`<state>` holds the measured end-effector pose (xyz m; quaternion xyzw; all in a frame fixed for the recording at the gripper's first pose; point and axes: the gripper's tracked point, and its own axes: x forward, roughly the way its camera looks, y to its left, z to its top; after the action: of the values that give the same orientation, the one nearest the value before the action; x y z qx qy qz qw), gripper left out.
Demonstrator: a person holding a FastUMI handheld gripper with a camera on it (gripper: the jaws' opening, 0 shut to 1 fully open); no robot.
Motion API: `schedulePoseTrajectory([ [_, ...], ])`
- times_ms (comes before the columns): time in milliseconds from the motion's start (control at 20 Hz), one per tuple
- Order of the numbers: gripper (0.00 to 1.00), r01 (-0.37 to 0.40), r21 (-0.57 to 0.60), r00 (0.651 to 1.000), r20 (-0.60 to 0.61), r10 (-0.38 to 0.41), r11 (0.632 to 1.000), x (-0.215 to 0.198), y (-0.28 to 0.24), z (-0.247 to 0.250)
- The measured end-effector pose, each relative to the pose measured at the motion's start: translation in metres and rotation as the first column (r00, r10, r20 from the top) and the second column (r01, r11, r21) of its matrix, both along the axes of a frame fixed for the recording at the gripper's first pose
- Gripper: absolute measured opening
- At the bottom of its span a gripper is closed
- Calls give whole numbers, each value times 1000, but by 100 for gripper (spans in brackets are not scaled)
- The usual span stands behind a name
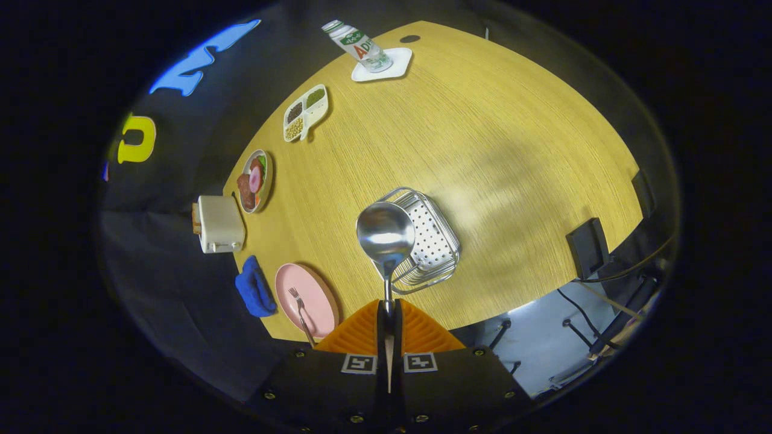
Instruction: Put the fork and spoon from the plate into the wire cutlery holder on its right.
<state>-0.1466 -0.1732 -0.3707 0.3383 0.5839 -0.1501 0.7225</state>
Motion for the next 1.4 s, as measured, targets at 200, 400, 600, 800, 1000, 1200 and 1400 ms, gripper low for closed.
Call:
schedulePoseTrajectory([
  [200, 2, -47, 0, 996, -79, 47, 999, -4, -5, -11],
  [400, 2, -63, 6, 989, -132, 63, 998, -4, -4, -20],
  [600, 7, -51, -5, 988, -144, 49, 999, -2, -14, -22],
  [800, 8, -35, -6, 990, -136, 34, 999, -2, -16, -18],
  [1000, 13, -24, -11, 994, -110, 22, 1000, 0, -16, -12],
  [1200, 19, -20, -37, 996, -83, 17, 999, 2, -18, -1],
  [1400, 20, -19, -62, 999, -31, 17, 998, 7, -14, 13],
])
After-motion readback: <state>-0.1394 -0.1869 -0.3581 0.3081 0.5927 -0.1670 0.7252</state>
